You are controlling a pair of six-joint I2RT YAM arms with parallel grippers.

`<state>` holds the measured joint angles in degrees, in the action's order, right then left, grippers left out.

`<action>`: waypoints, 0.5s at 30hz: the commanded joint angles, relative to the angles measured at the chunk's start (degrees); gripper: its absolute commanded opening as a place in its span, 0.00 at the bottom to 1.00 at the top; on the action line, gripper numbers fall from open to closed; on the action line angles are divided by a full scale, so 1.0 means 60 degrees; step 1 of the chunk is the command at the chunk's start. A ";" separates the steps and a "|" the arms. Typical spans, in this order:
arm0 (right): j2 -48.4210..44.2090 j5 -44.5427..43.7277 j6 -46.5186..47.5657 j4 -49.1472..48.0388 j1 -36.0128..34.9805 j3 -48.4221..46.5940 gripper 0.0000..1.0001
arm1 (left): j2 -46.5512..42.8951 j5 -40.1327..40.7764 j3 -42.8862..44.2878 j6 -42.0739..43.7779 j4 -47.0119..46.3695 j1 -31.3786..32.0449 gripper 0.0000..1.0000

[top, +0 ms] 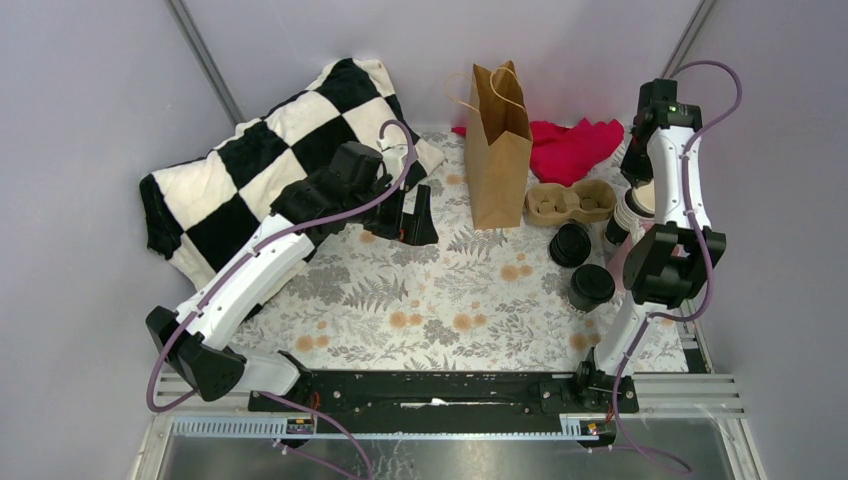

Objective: Pack the takeout coffee

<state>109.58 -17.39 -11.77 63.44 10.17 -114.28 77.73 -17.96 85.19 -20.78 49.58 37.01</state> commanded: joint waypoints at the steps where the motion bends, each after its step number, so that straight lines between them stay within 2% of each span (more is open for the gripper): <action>1: -0.0305 -0.0821 -0.0016 0.0260 -0.0247 -0.0439 0.00 | -0.0142 0.0131 0.0534 0.0166 -0.0179 -0.0048 0.99; 7: -0.0413 -0.1878 -0.0118 0.0539 -0.0639 -0.0821 0.00 | -0.0103 0.0311 0.0653 0.0196 -0.0050 -0.0061 0.99; 15: -0.0839 -0.2144 -0.0233 0.1076 -0.0963 -0.1532 0.00 | 0.0042 0.0273 0.0647 0.0048 -0.0046 -0.0060 0.99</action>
<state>109.10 -26.33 -12.27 67.22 5.15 -119.70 77.76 -16.69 86.54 -20.75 50.17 37.01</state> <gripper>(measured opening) 0.091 0.989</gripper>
